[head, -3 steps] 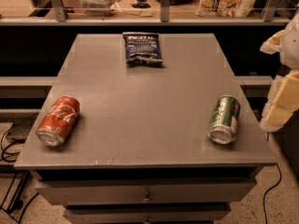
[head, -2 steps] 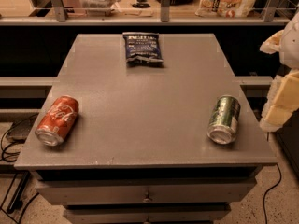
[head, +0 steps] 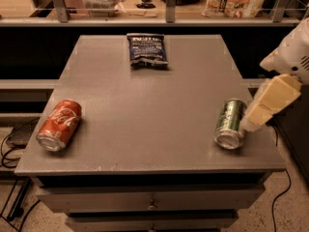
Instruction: Pick green can
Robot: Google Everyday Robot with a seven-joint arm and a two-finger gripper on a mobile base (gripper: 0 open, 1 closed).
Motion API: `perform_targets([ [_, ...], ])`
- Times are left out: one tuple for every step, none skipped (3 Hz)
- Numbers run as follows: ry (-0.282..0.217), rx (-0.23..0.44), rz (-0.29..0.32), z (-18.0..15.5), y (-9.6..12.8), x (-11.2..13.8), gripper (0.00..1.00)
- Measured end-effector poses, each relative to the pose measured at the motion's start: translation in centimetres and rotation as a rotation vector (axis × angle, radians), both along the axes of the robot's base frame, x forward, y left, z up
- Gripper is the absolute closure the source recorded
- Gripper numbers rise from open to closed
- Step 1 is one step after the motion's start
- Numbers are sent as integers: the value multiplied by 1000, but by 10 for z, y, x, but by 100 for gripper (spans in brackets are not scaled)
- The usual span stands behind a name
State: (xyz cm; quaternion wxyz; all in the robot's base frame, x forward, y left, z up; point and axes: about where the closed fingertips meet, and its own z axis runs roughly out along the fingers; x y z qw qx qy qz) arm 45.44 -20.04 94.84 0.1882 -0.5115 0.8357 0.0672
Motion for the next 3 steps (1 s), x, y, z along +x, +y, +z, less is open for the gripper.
perform_targets([
  [57, 114, -117, -13, 11, 11, 0],
  [57, 114, -117, -13, 11, 11, 0],
  [69, 85, -193, -27, 8, 17, 0],
])
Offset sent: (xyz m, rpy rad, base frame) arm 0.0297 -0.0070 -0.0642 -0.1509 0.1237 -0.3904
